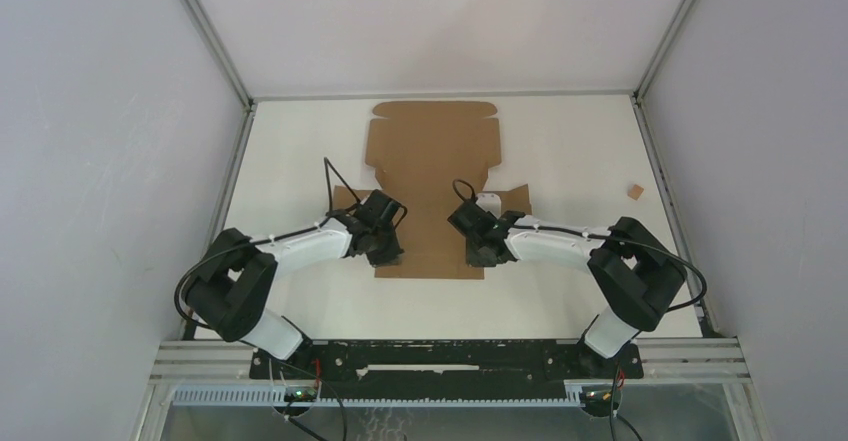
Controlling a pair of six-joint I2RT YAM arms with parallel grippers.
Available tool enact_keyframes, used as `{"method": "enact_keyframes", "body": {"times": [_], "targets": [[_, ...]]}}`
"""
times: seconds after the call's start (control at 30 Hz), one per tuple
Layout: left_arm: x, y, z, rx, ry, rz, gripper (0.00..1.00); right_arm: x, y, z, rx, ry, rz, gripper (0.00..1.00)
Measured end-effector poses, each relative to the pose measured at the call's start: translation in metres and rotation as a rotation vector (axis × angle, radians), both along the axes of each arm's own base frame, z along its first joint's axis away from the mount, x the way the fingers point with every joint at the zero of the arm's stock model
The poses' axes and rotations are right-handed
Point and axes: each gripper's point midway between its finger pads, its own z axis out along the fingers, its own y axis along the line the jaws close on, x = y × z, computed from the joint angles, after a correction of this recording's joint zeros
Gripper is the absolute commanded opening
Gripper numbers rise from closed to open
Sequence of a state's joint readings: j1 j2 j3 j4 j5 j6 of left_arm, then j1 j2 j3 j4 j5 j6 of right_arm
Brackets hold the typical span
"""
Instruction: Fold the paper box
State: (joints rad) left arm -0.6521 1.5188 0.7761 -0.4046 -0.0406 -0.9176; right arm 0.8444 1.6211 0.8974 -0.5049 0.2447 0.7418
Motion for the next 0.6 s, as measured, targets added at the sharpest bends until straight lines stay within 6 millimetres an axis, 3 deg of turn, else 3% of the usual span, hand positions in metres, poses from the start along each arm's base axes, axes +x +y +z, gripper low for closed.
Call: {"method": "enact_keyframes", "body": {"times": [0.6], "targets": [[0.0009, -0.0088, -0.0017, -0.026, -0.001, -0.01, 0.0, 0.0026, 0.0087, 0.0003, 0.02, -0.007, 0.009, 0.22]]}}
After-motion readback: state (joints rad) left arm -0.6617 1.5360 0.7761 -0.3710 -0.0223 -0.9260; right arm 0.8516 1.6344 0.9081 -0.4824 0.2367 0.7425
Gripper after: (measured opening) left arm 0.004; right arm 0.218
